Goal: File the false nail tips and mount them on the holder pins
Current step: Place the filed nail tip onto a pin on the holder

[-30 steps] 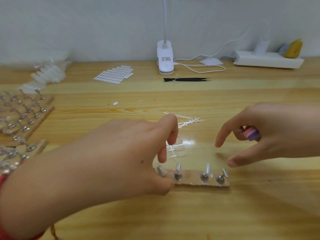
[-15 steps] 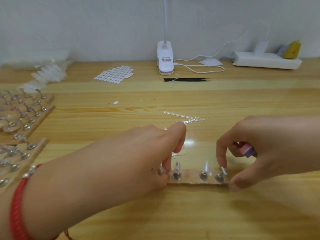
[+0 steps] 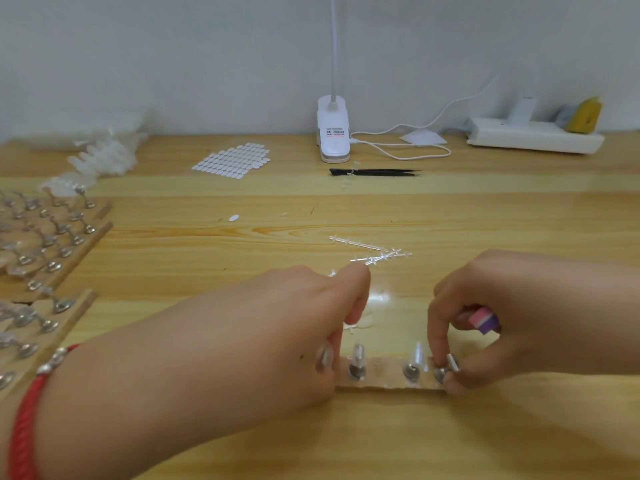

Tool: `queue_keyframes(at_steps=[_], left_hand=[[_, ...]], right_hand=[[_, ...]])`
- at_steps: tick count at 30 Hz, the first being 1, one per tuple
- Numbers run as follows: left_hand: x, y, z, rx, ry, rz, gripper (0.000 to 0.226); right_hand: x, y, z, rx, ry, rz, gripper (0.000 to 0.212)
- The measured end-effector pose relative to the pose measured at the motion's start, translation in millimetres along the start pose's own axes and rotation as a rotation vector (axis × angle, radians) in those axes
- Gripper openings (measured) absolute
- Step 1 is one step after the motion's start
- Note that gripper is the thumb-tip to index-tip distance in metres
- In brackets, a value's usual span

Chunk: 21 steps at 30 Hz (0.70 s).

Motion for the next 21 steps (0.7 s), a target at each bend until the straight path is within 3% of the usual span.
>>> queue_keyframes(at_steps=[11,14,16,18,21], left_hand=[[-10,-8,-5,0.026,0.073,-0.012,0.038],[-14,-10,-3,-0.129,0.02,0.098,0.052],[-26,9,-3,-0.125,0.004,0.213,0.056],[-48,33,-7,0.001,0.054,0.271,0.052],[-72,41,-16,0.14,0.202,0.079,0.049]], right_hand=[[2,1,-3,0.039,0.008,-0.022,0.046],[6,-1,0,-0.037,0.062,-0.046,0.049],[9,11,4,-0.065,0.118,-0.176,0.054],[16,31,5,0.014,0.181,-0.352,0.054],[33,39,-12,0.148,0.153,-0.669,0.045]])
Point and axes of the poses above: each hand's wrist, its own z-axis away from the middle knuckle, its own y-axis out of the back of the hand, x = y × z, the point moved 10 cm from there along -z, towards the middle knuckle, and after that the axes turned 1 degree about -x, right-handed, at the moved point
